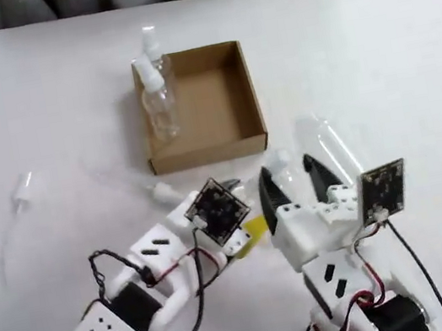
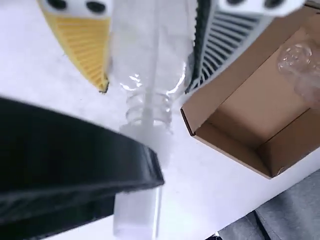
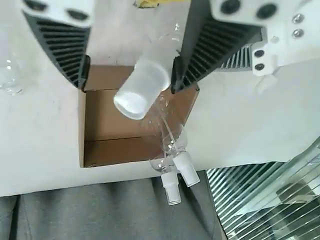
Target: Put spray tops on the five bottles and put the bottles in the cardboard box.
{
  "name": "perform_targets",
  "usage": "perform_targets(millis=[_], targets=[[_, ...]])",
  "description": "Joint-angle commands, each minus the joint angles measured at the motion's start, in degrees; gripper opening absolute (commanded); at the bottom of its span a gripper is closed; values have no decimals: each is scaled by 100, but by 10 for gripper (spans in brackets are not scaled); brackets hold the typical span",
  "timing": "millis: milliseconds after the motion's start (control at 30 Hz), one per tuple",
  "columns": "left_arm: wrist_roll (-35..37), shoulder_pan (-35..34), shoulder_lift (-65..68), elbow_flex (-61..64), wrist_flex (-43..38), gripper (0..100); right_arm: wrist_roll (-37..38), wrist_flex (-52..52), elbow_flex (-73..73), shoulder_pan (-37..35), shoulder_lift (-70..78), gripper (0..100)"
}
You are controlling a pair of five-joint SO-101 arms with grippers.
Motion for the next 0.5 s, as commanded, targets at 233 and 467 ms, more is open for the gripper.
perform_targets(millis=[233, 467], targets=[[0, -4, -136, -44, -229, 21, -35, -13, -501, 936, -31, 22], [0, -4, -136, -44, -229, 21, 0, -180, -440, 1165, -13, 17]])
